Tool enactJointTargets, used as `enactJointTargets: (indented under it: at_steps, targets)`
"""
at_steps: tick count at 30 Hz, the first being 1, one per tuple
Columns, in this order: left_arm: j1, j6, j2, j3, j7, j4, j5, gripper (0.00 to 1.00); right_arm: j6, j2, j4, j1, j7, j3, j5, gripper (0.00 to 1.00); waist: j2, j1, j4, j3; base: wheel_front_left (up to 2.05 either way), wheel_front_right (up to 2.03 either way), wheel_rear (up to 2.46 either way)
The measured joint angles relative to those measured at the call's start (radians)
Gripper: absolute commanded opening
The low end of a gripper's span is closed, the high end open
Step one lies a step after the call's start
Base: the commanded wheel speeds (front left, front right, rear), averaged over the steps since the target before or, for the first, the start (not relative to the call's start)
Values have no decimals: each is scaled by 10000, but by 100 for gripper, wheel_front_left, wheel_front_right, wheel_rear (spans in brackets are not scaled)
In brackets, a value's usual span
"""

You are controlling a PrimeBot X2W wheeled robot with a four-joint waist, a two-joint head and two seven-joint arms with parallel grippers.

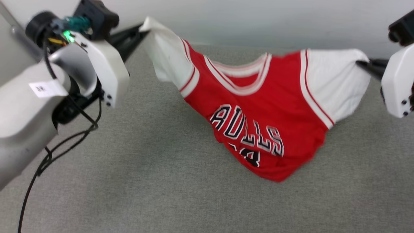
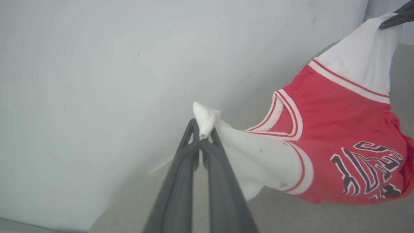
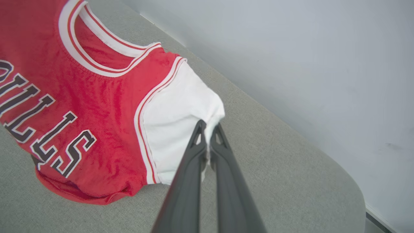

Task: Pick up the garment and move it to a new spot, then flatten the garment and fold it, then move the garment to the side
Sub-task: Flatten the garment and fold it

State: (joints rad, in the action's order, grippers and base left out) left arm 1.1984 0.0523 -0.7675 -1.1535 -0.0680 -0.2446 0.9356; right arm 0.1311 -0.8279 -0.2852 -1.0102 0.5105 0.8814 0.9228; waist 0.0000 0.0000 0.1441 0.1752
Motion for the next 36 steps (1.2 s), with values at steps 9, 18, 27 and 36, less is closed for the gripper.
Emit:
enactJointTargets:
  at_steps: [9, 18, 27, 36]
  targets:
    - [1672, 12, 324, 821, 602, -370, -324, 0, 0, -259, 50, -2005, -360, -560, -443, 0, 0, 0, -213, 254, 0, 0, 0]
    - [4498, 109, 1325, 1770, 1281, -2199, -809, 0, 0, 813, -1438, -5202, -970, -1200, -2080, 0, 0, 0, -274, 1447, 0, 0, 0]
    - [6847, 477, 2132, 2094, 2249, -4144, -1327, 0, 0, 2159, -3189, -7959, -2125, -1768, -3336, 0, 0, 2, -343, 2576, 0, 0, 0]
    - [7355, 692, 2451, 2117, 2736, -5344, -1124, 0, 0, 2830, -4311, -8912, -2706, -1081, -3501, 0, 0, 1, -397, 3007, 0, 0, 0]
